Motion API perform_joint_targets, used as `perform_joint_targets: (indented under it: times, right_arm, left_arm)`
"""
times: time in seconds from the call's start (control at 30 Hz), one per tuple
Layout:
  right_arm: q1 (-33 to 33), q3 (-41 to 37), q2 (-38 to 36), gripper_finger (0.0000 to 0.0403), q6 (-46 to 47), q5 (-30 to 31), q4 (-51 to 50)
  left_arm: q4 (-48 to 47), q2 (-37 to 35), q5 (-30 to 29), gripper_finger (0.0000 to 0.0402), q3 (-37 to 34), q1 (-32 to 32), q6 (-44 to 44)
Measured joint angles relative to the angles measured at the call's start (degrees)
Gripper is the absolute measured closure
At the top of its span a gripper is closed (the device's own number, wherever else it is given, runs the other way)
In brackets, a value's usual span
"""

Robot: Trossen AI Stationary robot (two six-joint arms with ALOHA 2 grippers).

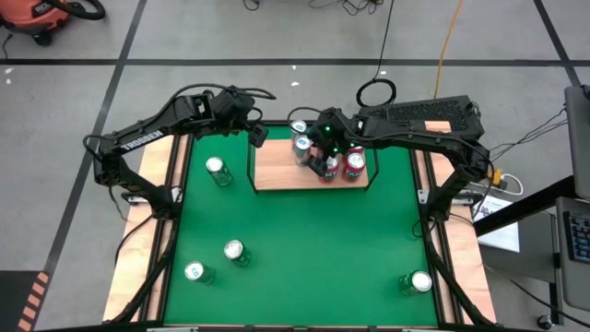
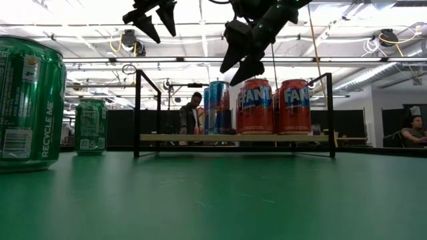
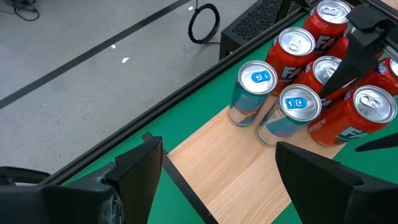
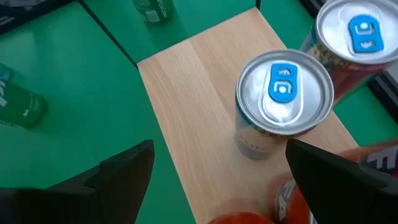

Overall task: Place canned beverage on shelf
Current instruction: Put the blue soda can on the shelf aligned with the other blue soda can on the shelf

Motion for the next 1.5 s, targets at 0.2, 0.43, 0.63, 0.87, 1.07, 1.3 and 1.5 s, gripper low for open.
perform_joint_targets:
  times: [0.2, 0.43, 0.63, 0.87, 1.07, 1.3, 1.5]
  right_arm:
    - [0.0, 0.0, 0.0, 0.0049, -0.3, 0.0, 0.2]
    - [-0.1, 0.0, 0.9, 0.0049, -0.9, 0.0, 1.3]
    - [-0.2, 0.0, 1.0, 0.0049, -1.0, 0.1, 1.6]
    - [-0.2, 0.0, 1.0, 0.0049, -1.5, 0.2, 2.4]
    - [-0.3, 0.0, 1.0, 0.0049, -1.5, 0.2, 4.1]
    - [-1.2, 0.0, 1.0, 0.0049, -1.6, 0.2, 4.7]
    - [-2.0, 0.0, 1.0, 0.0049, -1.5, 0.2, 4.6]
  left_arm:
    - [0.0, 0.0, -0.1, 0.0091, 0.0, 0.0, 0.0]
    - [0.0, 0.0, -0.2, 0.0091, 0.0, 0.0, 0.0]
    - [0.0, 0.0, -0.2, 0.0091, 0.0, 0.0, 0.0]
    - [0.0, 0.0, -0.2, 0.0091, 0.0, 0.0, 0.0]
    - [0.0, 0.0, -0.2, 0.0091, 0.0, 0.0, 0.0]
    - [0.0, 0.0, -0.2, 0.0091, 0.0, 0.0, 0.0]
    - [0.0, 0.0, -0.2, 0.0091, 0.0, 0.0, 0.0]
